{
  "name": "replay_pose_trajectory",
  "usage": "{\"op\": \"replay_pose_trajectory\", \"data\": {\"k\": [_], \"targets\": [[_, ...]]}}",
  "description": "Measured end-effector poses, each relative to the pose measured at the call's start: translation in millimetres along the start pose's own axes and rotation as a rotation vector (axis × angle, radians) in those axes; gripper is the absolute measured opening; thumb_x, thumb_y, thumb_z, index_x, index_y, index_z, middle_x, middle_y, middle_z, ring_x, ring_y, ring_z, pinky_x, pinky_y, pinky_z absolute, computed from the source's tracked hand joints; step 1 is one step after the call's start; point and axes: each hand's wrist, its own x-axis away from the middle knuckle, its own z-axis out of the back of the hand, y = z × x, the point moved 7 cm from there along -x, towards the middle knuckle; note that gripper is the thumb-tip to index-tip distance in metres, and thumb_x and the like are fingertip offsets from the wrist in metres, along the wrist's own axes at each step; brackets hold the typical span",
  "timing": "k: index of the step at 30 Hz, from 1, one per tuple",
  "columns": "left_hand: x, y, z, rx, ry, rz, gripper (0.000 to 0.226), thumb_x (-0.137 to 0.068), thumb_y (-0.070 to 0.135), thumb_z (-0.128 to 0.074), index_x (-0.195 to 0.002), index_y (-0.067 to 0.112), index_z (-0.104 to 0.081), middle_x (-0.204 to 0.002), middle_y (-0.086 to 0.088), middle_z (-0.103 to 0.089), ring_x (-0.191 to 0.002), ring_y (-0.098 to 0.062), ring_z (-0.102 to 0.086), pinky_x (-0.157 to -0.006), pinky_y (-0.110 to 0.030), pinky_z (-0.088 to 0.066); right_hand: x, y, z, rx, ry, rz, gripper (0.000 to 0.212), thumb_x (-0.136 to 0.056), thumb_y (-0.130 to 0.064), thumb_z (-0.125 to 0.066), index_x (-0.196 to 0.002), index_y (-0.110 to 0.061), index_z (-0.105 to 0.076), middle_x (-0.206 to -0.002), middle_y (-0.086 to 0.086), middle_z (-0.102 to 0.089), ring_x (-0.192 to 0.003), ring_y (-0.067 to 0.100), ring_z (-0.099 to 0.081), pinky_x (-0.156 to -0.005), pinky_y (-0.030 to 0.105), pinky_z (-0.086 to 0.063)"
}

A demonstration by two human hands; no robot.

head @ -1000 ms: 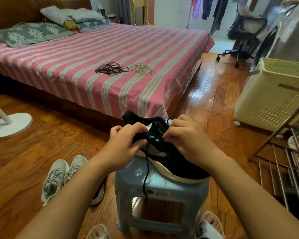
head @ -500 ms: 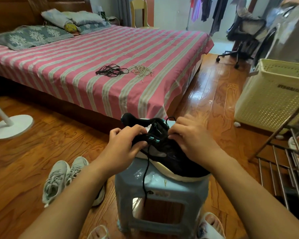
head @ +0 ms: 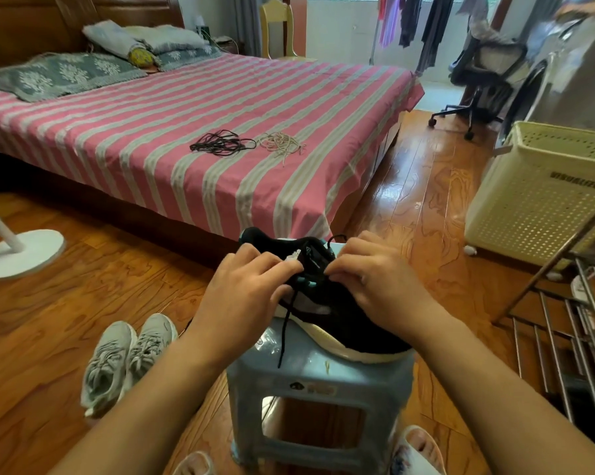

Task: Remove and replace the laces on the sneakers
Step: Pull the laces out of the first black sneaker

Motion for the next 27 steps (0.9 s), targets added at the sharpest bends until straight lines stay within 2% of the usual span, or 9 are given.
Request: {"op": "replay_pose_trajectory", "data": {"k": [2, 4, 7, 9, 11, 15, 19, 23, 27], "targets": [[1.4, -5.9, 2.2, 0.047, -0.022, 0.020, 0.039, -0.089, 0.019, -0.070, -0.127, 0.024, -0.064, -0.107, 0.006, -0.064, -0.092, -0.019, -0.054, -0.074, -0.042, -0.052, 4.8, 37.9, 21.2, 0.065, 0.130, -0.249, 0.011, -0.092, -0.010, -0.065, -0.095, -0.014, -0.074, -0.095, 0.003, -0.064, -0.090, 0.023, -0.056, -0.076, 0.035, -0.046], [3.8, -20.1, 5.3, 0.149, -0.025, 0.117, 0.036, -0.092, 0.016, -0.067, -0.126, 0.025, -0.064, -0.113, 0.009, -0.062, -0.098, -0.015, -0.059, -0.078, -0.039, -0.055, 32.8, 105.3, 46.8, 0.150, 0.253, -0.706, 0.014, -0.095, -0.012, -0.061, -0.101, -0.011, -0.074, -0.104, 0.013, -0.065, -0.096, 0.030, -0.057, -0.080, 0.034, -0.042], [7.0, -34.2, 4.9, 0.296, -0.007, 0.234, 0.034, -0.093, 0.007, -0.069, -0.121, 0.026, -0.065, -0.119, 0.018, -0.058, -0.105, -0.008, -0.062, -0.085, -0.031, -0.056, 75.8, 152.0, 49.4, 0.274, 0.087, -1.114, 0.022, -0.095, -0.017, -0.060, -0.112, -0.008, -0.072, -0.114, 0.022, -0.065, -0.107, 0.040, -0.058, -0.085, 0.038, -0.046], [6.8, -36.4, 1.6, 0.347, 0.007, 0.258, 0.036, -0.093, 0.002, -0.069, -0.120, 0.025, -0.065, -0.119, 0.022, -0.056, -0.107, -0.002, -0.059, -0.090, -0.024, -0.053, 64.3, 139.2, 35.1, 0.286, -0.039, -1.029, 0.031, -0.094, -0.015, -0.059, -0.124, -0.011, -0.067, -0.124, 0.021, -0.061, -0.115, 0.041, -0.054, -0.096, 0.041, -0.045], [6.9, -36.9, -1.7, 0.391, 0.008, 0.290, 0.037, -0.092, 0.001, -0.067, -0.121, 0.024, -0.064, -0.118, 0.022, -0.055, -0.108, 0.003, -0.056, -0.091, -0.017, -0.048, 29.5, 99.2, 24.5, 0.135, 0.011, -0.722, 0.031, -0.094, -0.009, -0.062, -0.123, -0.015, -0.070, -0.117, 0.013, -0.063, -0.111, 0.031, -0.057, -0.098, 0.040, -0.044], [7.5, -37.1, -3.1, 0.460, 0.009, 0.328, 0.033, -0.094, 0.008, -0.068, -0.122, 0.025, -0.063, -0.118, 0.021, -0.055, -0.105, 0.000, -0.058, -0.086, -0.009, -0.044, -11.1, 10.0, -11.3, -0.117, -0.097, -0.231, 0.027, -0.086, -0.012, -0.076, -0.110, -0.025, -0.077, -0.101, -0.004, -0.060, -0.098, 0.012, -0.049, -0.087, 0.009, -0.033], [9.6, -40.2, -9.0, 0.433, -0.060, 0.310, 0.037, -0.096, 0.018, -0.069, -0.129, 0.033, -0.061, -0.121, 0.023, -0.050, -0.103, 0.002, -0.056, -0.084, -0.013, -0.046, -23.8, -3.8, -32.0, 0.071, -0.106, -0.099, 0.014, -0.082, -0.015, -0.075, -0.094, -0.023, -0.076, -0.093, -0.002, -0.057, -0.090, 0.023, -0.049, -0.075, 0.033, -0.046], [7.1, -38.7, -8.9, 0.336, -0.066, 0.277, 0.038, -0.097, 0.023, -0.068, -0.130, 0.038, -0.060, -0.117, 0.022, -0.050, -0.099, -0.001, -0.056, -0.080, -0.022, -0.052, -26.4, -10.1, -39.8, 0.190, -0.182, -0.085, 0.008, -0.094, -0.025, -0.057, -0.093, -0.018, -0.060, -0.090, 0.000, -0.052, -0.085, 0.025, -0.048, -0.074, 0.045, -0.047], [1.5, -39.3, -9.1, 0.380, -0.022, 0.278, 0.039, -0.092, 0.020, -0.074, -0.126, 0.036, -0.065, -0.114, 0.021, -0.057, -0.103, -0.003, -0.060, -0.085, -0.029, -0.055, -15.4, 8.8, -26.5, -0.094, -0.010, -0.620, 0.035, -0.093, -0.054, -0.056, -0.083, -0.021, -0.053, -0.078, -0.006, -0.058, -0.079, 0.022, -0.055, -0.070, 0.040, -0.044]]}}
